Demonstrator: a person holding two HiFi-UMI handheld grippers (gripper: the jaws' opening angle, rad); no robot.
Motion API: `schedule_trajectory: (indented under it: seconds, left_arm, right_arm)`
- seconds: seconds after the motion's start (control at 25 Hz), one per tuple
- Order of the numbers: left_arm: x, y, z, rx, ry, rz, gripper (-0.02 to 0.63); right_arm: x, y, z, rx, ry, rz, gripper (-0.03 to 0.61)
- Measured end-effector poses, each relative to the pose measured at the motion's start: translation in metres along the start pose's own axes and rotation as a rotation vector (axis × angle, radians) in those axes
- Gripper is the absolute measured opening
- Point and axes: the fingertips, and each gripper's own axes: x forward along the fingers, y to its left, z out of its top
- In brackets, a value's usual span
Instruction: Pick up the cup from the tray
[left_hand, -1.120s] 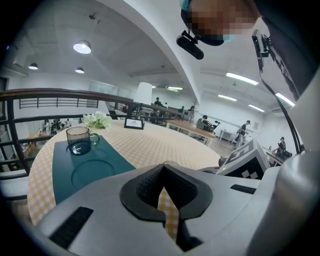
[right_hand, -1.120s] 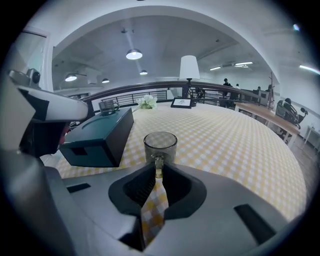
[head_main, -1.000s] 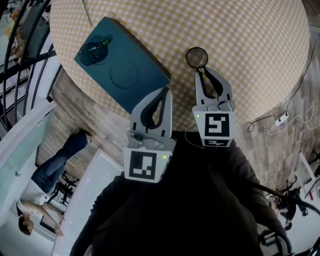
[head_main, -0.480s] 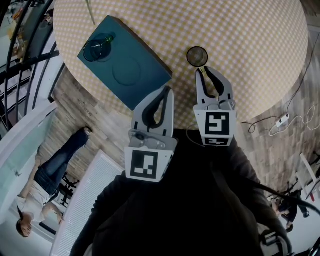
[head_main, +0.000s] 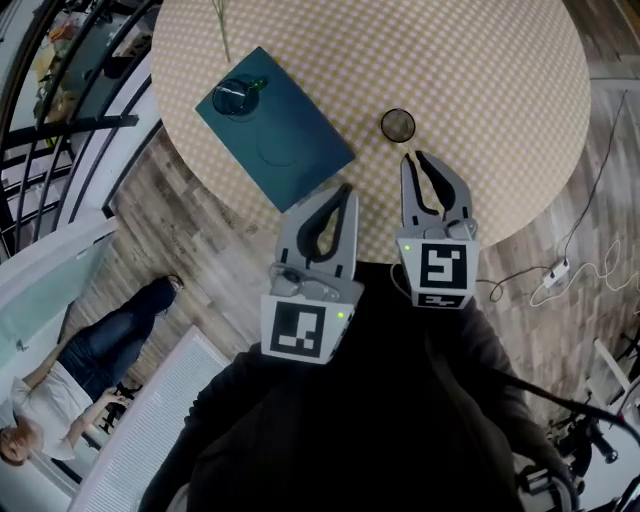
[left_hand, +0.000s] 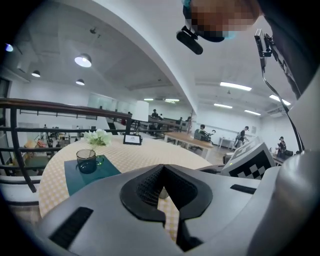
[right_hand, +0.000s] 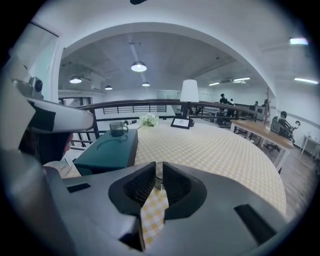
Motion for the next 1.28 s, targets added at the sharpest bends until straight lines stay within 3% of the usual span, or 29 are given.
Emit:
schedule_trajectory:
  seconds: [0.16,0.36,0.64,0.92,1.28]
  left_arm:
    - [-0.017,0.000,0.019,0.011,-0.085,0.020,0.005]
    - [-0.044,0.008,0.044,0.045,-0.203,0.076,0.005]
    - [-0.111,0.026,0.092,0.119,-0.359,0.196,0.005]
    - [-0.158,0.044,0.118,0.119,-0.467,0.288,0.005]
    - [-0.180,0.056,0.117,0.131,-0.488,0.308,0.005]
  right_arm:
    - [-0.011,0.018,0.037,-0.024,-0.105,0.043,0.023]
    - [-0.031,0.049,0.090,-0.144,-0.315,0.138,0.009]
    - [-0.071,0.103,0.148,-0.188,-0.421,0.228,0.009]
    - [-0.089,0.140,0.177,-0.234,-0.456,0.279,0.009]
    - [-0.090,0.165,0.179,-0.260,-0.457,0.310,0.009]
